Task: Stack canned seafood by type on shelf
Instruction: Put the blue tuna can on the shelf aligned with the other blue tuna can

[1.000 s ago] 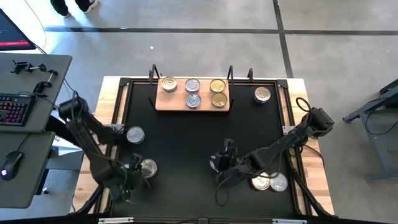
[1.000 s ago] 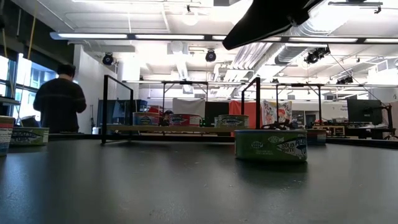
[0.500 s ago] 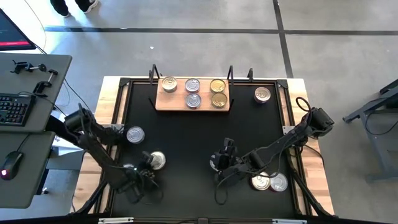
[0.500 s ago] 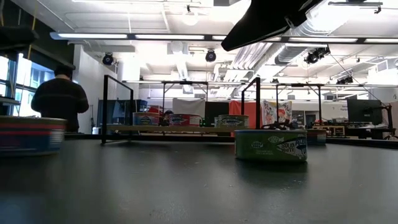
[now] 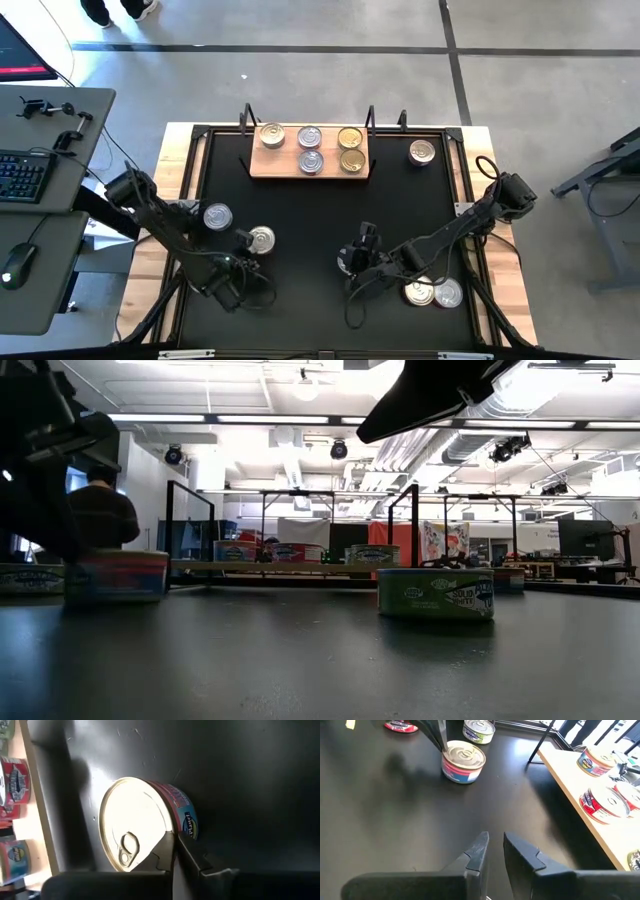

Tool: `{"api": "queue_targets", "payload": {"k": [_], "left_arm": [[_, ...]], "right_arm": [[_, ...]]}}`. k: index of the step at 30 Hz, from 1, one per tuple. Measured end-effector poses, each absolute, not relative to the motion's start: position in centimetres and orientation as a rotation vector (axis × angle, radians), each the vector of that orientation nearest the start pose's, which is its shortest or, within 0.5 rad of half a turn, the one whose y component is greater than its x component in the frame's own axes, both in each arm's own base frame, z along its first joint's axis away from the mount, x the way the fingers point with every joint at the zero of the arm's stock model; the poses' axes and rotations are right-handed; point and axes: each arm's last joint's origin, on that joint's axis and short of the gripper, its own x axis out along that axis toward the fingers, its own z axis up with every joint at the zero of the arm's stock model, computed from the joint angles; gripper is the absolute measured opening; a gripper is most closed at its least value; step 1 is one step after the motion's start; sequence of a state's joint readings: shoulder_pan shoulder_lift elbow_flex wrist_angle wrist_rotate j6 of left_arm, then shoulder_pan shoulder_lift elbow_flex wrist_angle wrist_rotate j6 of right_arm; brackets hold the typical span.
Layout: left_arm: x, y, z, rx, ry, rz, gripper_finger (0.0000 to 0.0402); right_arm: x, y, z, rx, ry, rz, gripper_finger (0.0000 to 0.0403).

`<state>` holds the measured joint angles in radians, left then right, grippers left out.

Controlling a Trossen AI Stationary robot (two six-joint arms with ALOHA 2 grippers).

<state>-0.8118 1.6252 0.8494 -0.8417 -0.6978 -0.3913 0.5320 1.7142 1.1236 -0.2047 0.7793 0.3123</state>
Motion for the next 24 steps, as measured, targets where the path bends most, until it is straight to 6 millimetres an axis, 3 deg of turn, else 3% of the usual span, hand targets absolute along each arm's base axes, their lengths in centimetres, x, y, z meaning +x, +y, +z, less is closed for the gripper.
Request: {"api": "queue_targets", "payload": {"k": [7, 14, 24], "left_arm": [[18.0, -16.4, 16.8, 0.690, 1.058, 0.147, 0.0000], [18.4, -15.8, 17.5, 0.755, 0.967, 0.230, 0.0000], [21.5, -11.2, 18.0, 0.890, 0.980, 0.471, 0.0000]], "right_arm": [[31.7, 16.3, 21.5, -0.185, 0.584, -0.325, 0.0048], [31.7, 16.3, 21.5, -0.185, 0.584, -0.325, 0.0048], [31.7, 16.3, 21.5, -0.185, 0.584, -0.325, 0.0048]]}}
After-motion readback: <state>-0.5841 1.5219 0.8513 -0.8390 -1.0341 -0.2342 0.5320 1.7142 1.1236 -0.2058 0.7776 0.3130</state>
